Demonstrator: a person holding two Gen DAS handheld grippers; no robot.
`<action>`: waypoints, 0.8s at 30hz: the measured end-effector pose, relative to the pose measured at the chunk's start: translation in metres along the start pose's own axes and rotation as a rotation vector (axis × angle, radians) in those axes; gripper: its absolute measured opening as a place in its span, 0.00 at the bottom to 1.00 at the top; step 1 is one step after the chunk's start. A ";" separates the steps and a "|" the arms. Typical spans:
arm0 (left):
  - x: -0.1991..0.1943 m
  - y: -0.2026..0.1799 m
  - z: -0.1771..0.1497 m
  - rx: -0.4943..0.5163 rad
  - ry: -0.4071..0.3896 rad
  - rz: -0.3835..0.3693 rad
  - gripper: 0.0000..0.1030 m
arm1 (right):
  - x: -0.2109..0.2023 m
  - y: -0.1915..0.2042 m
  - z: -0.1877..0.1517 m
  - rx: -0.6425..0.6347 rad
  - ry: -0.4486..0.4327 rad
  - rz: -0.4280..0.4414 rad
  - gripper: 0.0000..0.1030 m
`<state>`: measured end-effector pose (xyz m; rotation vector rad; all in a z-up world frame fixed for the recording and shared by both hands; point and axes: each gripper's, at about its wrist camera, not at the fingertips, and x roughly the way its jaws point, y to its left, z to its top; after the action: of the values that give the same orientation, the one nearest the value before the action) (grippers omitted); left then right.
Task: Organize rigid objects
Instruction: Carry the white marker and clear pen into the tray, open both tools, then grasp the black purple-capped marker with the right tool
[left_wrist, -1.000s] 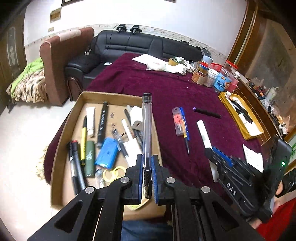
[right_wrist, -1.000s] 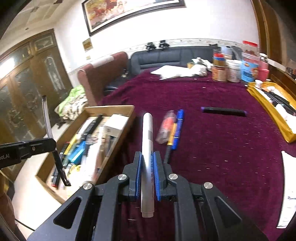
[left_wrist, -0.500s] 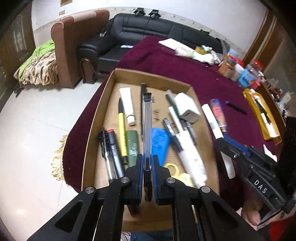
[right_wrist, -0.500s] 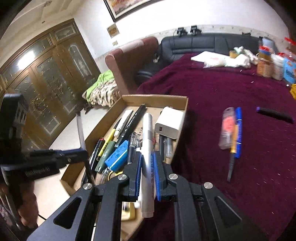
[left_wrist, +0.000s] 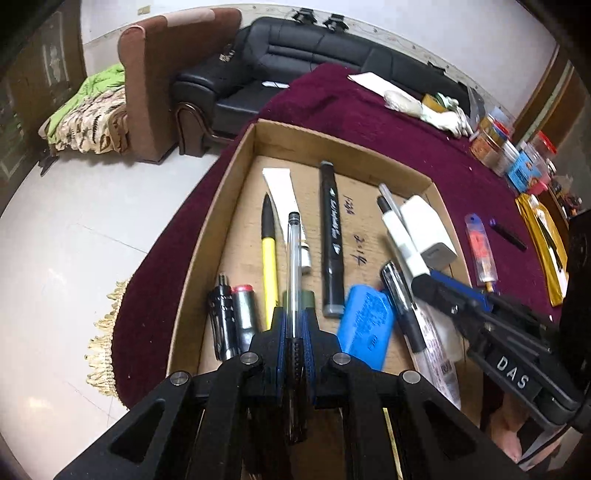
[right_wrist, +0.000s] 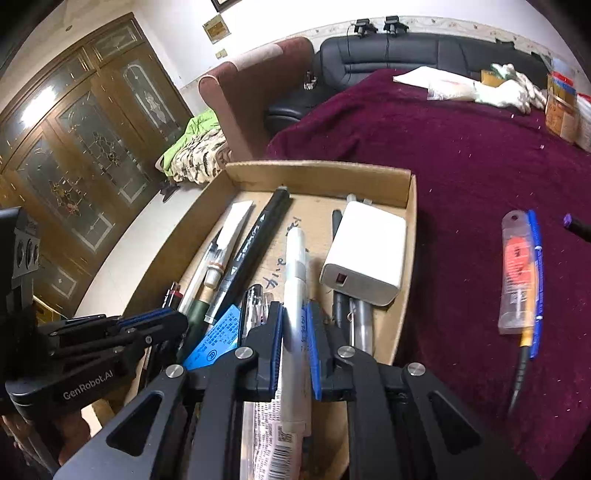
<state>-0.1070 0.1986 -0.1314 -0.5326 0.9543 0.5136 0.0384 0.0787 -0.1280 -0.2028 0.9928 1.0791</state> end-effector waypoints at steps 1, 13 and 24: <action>0.000 0.002 0.000 -0.006 -0.010 0.001 0.10 | 0.001 0.000 0.000 0.002 0.001 0.004 0.14; -0.036 -0.038 -0.004 0.084 -0.128 -0.060 0.59 | -0.083 -0.049 -0.001 0.037 -0.132 0.109 0.48; -0.038 -0.099 0.002 0.145 -0.145 -0.208 0.63 | -0.107 -0.240 0.023 0.549 -0.109 -0.267 0.53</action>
<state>-0.0622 0.1180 -0.0781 -0.4511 0.7806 0.2891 0.2347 -0.0970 -0.1075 0.1672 1.0910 0.5417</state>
